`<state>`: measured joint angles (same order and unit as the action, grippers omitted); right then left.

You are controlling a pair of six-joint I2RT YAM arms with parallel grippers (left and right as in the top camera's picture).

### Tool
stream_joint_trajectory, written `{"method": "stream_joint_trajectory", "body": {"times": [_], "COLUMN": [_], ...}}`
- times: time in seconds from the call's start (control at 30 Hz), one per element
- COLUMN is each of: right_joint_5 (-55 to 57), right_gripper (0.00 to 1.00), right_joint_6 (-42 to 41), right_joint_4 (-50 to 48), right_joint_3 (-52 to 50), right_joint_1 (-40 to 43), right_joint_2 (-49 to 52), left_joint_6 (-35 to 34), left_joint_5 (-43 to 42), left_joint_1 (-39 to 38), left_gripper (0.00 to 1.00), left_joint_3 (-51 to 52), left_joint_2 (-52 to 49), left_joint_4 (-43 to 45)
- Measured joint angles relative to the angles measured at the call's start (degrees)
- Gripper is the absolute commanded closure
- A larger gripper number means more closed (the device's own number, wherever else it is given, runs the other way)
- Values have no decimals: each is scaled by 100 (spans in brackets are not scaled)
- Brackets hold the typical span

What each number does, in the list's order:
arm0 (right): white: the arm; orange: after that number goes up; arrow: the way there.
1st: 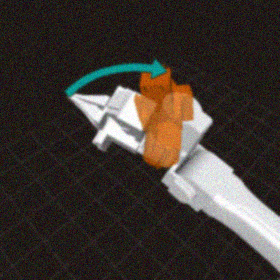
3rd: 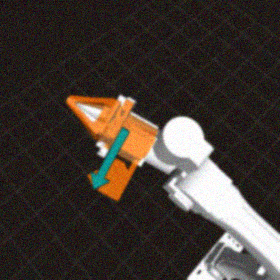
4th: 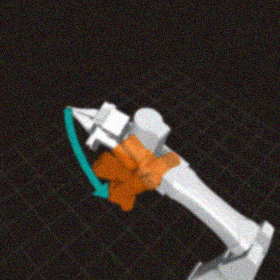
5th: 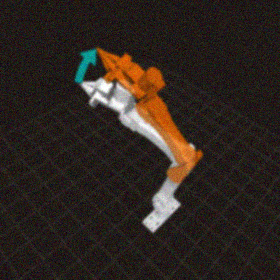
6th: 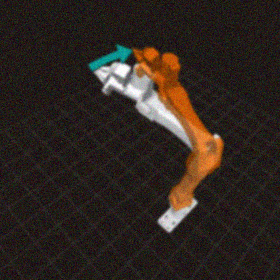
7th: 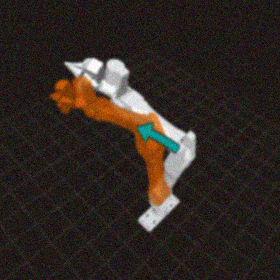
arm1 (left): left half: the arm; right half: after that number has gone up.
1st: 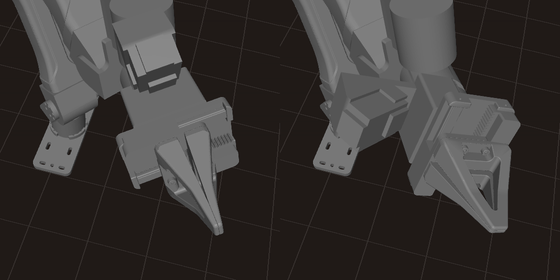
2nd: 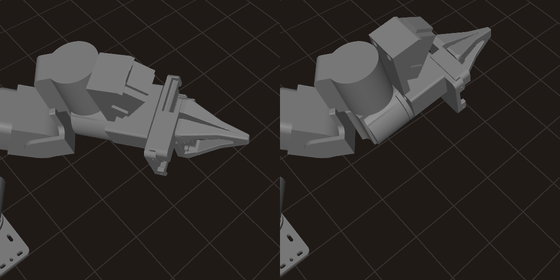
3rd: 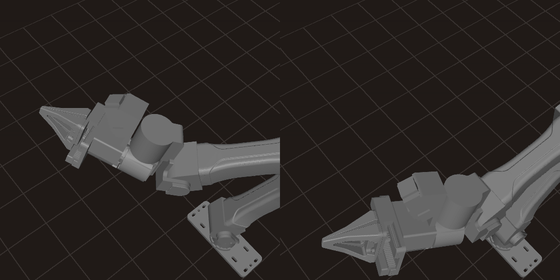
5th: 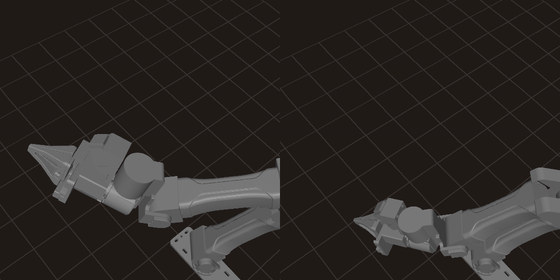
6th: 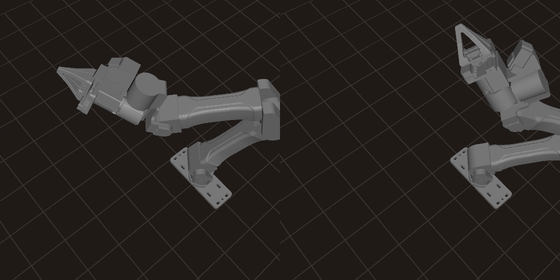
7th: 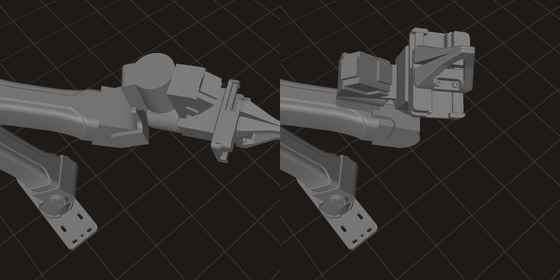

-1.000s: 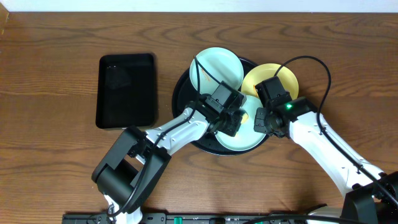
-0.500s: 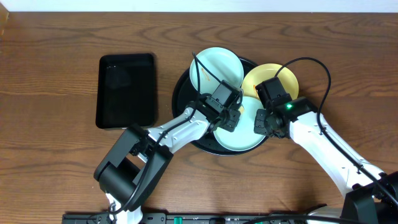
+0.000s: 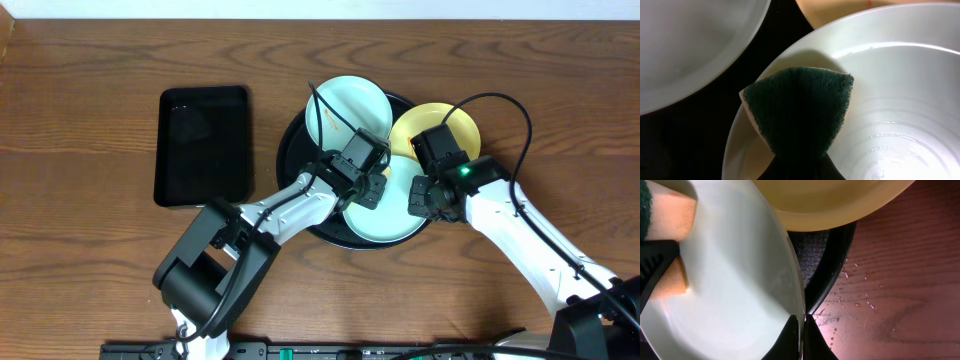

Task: Clean dirty plates on tray and stack at the side
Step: 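Scrub the light blue plate face with the sponge in left gripper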

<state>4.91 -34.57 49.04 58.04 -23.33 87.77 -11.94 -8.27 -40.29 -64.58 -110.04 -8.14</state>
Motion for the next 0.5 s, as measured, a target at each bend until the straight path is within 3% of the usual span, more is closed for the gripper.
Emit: {"method": "stream_joint_trajectory", "body": {"times": [0.5], "right_joint_5": [-44], "right_gripper": [99], "right_joint_6": [0], "right_joint_4": [-4], "right_joint_3": [0], "right_joint_1": [0], "right_joint_2": [0], "left_joint_6": [0], "left_joint_5": [96], "left_joint_1": [0], "left_gripper": [92], "left_joint_3": [0], "left_joint_2": [-59], "left_joint_4": [470]}}
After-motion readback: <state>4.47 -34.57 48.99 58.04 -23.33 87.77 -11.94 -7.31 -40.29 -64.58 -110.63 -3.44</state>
